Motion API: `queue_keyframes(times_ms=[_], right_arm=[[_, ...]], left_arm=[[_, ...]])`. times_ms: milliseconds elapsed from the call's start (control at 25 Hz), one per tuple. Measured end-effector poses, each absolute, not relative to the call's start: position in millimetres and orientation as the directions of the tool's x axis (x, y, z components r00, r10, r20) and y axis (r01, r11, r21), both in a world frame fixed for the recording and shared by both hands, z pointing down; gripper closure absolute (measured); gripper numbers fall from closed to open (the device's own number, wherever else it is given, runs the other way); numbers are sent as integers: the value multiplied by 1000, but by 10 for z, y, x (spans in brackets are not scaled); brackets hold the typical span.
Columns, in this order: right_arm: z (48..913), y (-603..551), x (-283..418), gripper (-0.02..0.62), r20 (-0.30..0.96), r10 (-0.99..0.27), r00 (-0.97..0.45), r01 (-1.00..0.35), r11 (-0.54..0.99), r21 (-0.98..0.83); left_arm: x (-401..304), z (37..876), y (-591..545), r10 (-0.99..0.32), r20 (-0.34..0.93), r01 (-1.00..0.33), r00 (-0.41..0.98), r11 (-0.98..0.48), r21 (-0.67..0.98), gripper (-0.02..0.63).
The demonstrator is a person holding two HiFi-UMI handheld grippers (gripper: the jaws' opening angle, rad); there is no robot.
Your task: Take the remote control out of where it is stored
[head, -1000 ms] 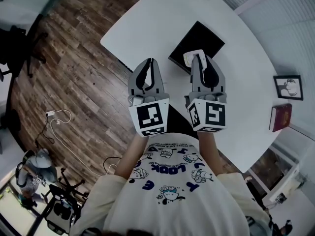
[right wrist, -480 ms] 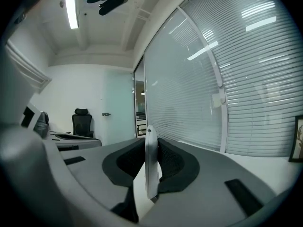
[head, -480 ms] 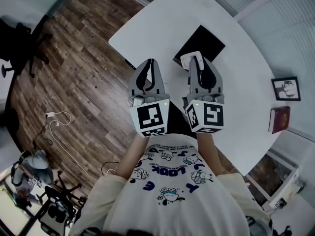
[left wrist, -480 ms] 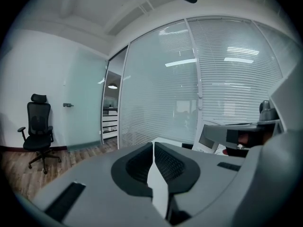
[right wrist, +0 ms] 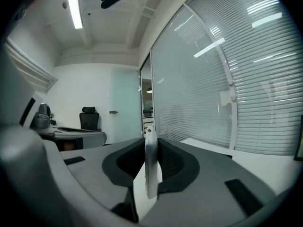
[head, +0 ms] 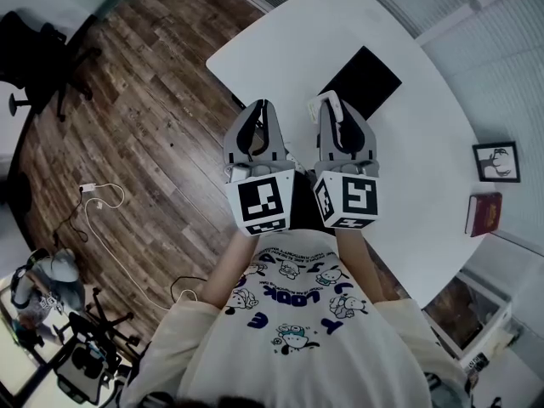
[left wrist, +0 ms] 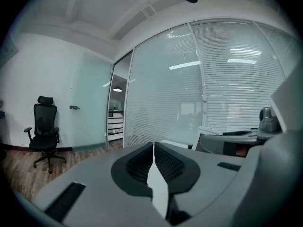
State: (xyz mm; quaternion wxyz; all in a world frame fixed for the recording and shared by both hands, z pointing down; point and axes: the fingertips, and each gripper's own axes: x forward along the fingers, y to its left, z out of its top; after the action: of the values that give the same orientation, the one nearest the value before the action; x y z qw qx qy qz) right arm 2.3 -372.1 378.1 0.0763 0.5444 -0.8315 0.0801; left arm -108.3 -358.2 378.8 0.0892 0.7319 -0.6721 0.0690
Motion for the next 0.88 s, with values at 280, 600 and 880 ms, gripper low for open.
queue_keyframes(times_ms=[280,600,880], right_arm=[[3816,-3621,-43,512,228,-890,-396,-917,395,-51],[3850,-3604,-11,514,231,-892,-389,-921,384,-67],[3834,-3553,38,513,229,-896,-381,-924,375,-70]], left_arm=[[-1116,3787,-3498,-971,223,-996,89,-82,41,581],[-1077,3804,-3501,-970,221,-995,102,-95,41,581],[-1023,3776,-3462,-970,218,-994,112,-107,37,581]])
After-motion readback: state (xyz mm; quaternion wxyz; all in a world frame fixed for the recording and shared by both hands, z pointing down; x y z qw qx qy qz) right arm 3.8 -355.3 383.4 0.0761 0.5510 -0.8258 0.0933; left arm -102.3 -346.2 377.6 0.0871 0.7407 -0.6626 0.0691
